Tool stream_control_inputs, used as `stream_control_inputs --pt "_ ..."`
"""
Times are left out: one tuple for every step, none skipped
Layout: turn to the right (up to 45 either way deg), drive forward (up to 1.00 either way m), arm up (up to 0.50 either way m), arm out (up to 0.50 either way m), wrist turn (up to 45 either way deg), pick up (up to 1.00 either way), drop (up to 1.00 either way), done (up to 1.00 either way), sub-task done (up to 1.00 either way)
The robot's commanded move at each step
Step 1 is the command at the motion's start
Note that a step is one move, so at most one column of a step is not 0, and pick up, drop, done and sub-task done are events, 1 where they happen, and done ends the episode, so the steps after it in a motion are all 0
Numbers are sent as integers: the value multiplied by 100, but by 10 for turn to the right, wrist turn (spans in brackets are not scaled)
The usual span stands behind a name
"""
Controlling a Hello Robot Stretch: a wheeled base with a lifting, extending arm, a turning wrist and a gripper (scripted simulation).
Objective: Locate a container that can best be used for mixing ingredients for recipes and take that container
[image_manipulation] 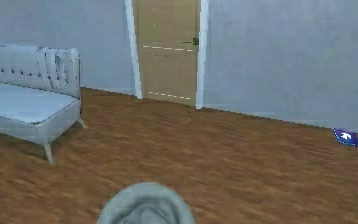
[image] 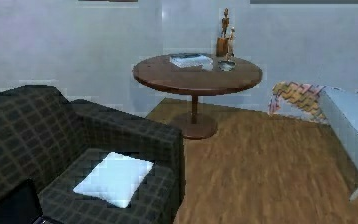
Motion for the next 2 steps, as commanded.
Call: stream_control_inputs --pt "150 0 0 0 0 0 0 0 0" --pt "0 45 0 0 0 0 0 0 0"
